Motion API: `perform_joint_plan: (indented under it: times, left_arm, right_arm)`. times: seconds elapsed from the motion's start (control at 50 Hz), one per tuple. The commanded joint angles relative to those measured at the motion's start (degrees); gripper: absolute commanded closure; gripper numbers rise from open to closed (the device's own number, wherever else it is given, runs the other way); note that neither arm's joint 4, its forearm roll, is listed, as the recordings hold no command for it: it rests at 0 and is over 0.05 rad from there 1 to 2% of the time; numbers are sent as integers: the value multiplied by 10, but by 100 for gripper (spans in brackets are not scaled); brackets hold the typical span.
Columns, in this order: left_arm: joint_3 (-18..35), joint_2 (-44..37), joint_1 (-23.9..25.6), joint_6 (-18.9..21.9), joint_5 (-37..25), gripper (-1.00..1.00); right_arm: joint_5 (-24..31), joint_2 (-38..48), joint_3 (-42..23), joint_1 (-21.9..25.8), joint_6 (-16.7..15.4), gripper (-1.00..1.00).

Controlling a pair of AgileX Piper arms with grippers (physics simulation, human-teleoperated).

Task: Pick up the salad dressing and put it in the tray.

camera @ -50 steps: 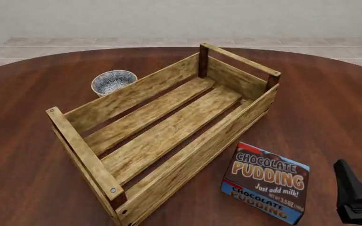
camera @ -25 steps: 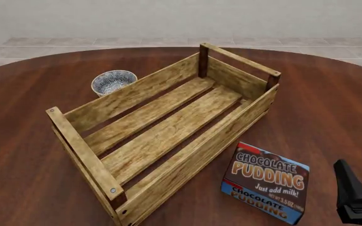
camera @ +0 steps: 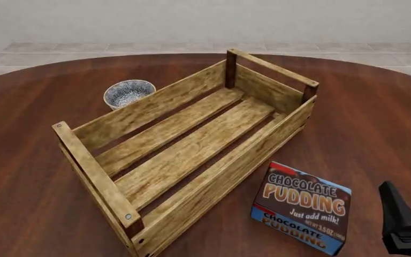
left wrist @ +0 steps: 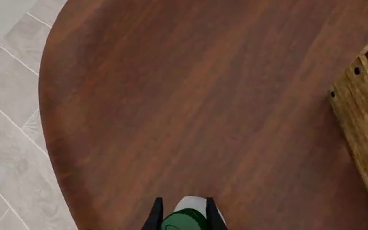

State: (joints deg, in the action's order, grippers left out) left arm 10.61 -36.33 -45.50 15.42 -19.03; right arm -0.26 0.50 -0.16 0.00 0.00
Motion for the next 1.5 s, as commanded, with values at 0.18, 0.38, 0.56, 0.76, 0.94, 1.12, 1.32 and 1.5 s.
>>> perform_joint_plan:
  times: [0.18, 0.38, 0.56, 0.76, 0.94, 1.12, 1.32, 1.5]
  left_arm:
    - [2, 15, 4, -8, -21, 100]
    - [14, 56, 23, -14, -63, 100]
    - [58, 101, 37, -15, -116, 100]
    - [121, 130, 51, -8, -160, 100]
    - [166, 131, 77, -11, -175, 100]
    - [212, 118, 132, -19, -178, 100]
    - [261, 93, 186, -31, -173, 100]
    - [324, 67, 233, -34, -178, 100]
  right_arm:
    - [0, 0, 0, 0, 0, -100]
    - [0, 0, 0, 0, 0, -100]
    - [0, 0, 0, 0, 0, -100]
    - [0, 0, 0, 0, 0, -100]
    - [0, 0, 0, 0, 0, -100]
    - [0, 0, 0, 0, 0, -100]
    - [0, 0, 0, 0, 0, -100]
    - [0, 0, 0, 0, 0, -100]
